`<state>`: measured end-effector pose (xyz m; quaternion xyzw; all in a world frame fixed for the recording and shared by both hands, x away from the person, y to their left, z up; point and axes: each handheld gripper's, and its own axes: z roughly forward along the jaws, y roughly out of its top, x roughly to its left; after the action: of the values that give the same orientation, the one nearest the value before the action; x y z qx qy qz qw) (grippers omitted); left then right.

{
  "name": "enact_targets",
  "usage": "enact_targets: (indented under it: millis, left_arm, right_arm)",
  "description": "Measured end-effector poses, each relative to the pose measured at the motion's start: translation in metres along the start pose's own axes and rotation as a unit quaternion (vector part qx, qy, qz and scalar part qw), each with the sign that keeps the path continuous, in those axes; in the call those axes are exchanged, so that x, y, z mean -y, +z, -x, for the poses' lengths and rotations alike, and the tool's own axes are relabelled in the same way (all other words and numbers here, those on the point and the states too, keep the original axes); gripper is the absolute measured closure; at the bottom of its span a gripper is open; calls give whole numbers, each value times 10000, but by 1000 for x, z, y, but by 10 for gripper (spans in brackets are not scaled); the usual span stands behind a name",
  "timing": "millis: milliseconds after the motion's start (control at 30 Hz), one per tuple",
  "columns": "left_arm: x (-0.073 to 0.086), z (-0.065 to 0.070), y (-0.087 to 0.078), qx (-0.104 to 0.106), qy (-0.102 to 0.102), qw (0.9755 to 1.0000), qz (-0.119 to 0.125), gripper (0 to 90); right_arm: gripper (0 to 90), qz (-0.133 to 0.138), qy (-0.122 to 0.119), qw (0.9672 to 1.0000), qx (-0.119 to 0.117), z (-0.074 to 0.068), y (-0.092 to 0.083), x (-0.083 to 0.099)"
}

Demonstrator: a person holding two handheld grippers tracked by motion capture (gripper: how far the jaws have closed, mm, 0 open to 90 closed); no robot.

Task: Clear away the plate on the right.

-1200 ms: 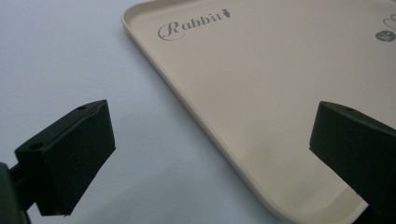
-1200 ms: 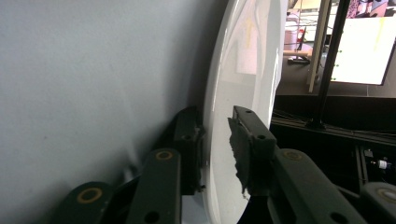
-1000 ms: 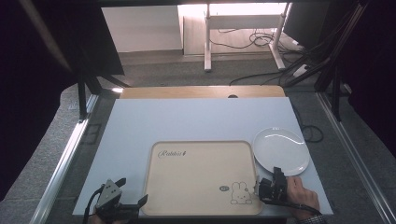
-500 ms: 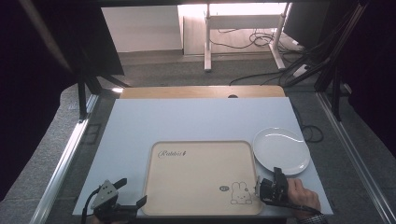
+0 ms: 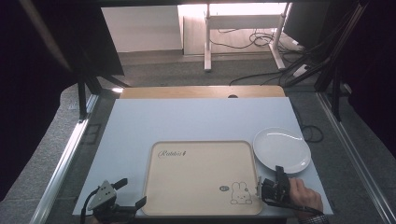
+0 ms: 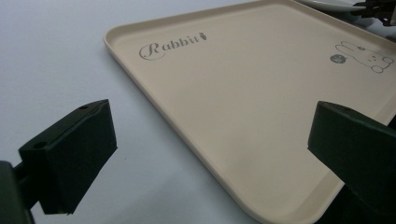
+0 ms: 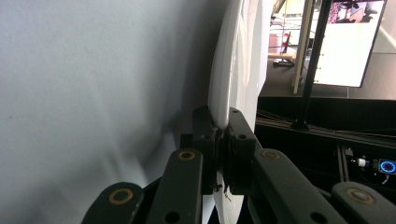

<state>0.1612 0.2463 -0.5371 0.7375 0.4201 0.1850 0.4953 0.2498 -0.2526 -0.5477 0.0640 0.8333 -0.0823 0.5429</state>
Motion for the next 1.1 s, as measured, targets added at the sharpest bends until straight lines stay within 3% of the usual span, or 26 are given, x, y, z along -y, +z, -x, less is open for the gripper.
enact_targets:
  millis: [400, 700, 733, 767, 933, 967, 1100]
  left_arm:
    - [1, 0, -1, 105, 53, 9999, 59, 11]
    - [1, 0, -1, 167, 97, 9998, 82, 11]
    - [1, 0, -1, 165, 99, 9998, 83, 11]
    - [1, 0, -1, 172, 98, 9998, 90, 12]
    - [1, 0, -1, 189, 99, 9997, 101, 20]
    - [1, 0, -1, 190, 98, 9997, 102, 20]
    - [1, 0, -2, 202, 114, 9997, 109, 20]
  right_arm:
    - [854, 138, -20, 9994, 306, 7, -11, 0]
    - [854, 300, 26, 9981, 544, 18, -29, -5]
    - [854, 472, -11, 9984, 317, 21, -29, -4]
    - [854, 583, -13, 9977, 342, 22, -31, -6]
    - [854, 578, -112, 9977, 322, 23, -40, -11]
    - [854, 707, -60, 9968, 377, 22, -39, -12]
    - [853, 798, -159, 9961, 348, 21, -43, -17]
